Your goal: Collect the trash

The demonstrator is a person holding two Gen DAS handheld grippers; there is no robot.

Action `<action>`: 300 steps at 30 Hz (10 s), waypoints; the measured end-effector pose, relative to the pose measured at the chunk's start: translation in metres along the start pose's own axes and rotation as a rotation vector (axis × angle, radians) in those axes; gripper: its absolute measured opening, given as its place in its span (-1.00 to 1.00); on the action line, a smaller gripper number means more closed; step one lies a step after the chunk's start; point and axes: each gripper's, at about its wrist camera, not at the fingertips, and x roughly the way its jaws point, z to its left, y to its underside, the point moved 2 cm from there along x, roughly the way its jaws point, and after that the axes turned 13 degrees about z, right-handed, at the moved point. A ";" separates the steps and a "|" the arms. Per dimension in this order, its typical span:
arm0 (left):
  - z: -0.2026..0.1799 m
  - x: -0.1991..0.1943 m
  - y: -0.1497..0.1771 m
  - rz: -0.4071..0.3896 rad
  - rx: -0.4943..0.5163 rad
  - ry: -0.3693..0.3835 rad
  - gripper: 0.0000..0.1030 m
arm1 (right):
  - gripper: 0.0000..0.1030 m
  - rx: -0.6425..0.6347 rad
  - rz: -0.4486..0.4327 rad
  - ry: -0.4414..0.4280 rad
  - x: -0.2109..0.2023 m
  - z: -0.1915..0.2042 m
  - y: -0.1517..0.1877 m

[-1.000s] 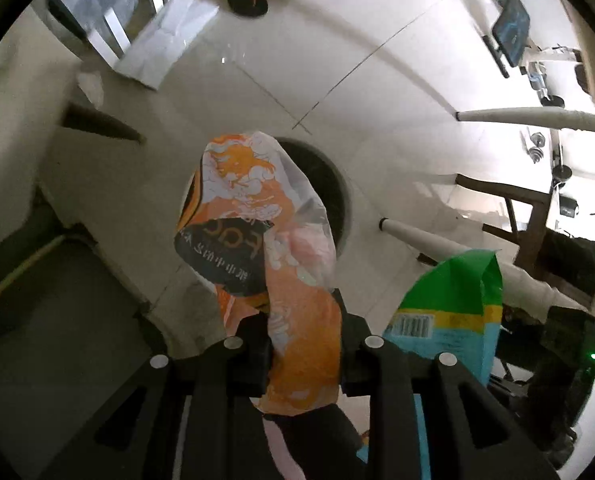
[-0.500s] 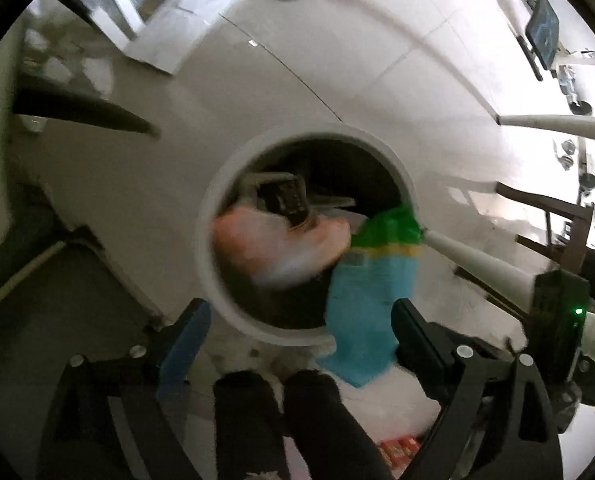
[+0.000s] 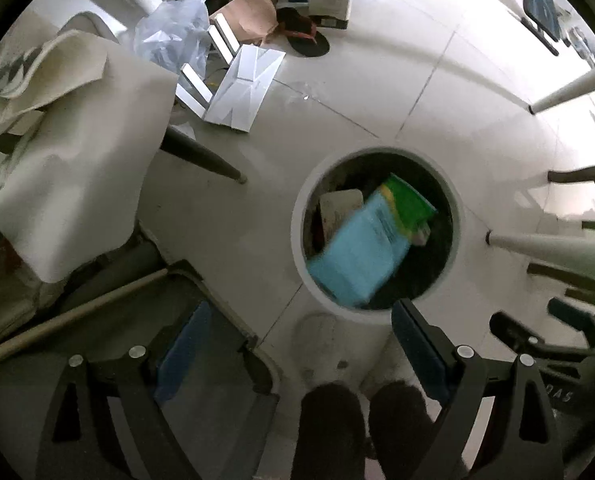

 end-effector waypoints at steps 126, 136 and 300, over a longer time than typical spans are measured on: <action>-0.342 -0.497 -0.363 -0.245 0.263 -0.021 0.64 | 0.12 0.543 -0.408 -0.147 -0.590 -0.330 -0.292; -0.299 -0.517 -0.295 -0.345 0.269 -0.033 0.64 | 0.12 0.451 -0.495 -0.142 -0.606 -0.284 -0.223; -0.022 -0.531 0.156 -0.108 0.709 0.419 1.00 | 1.00 0.328 -0.348 -0.522 -0.580 0.062 0.340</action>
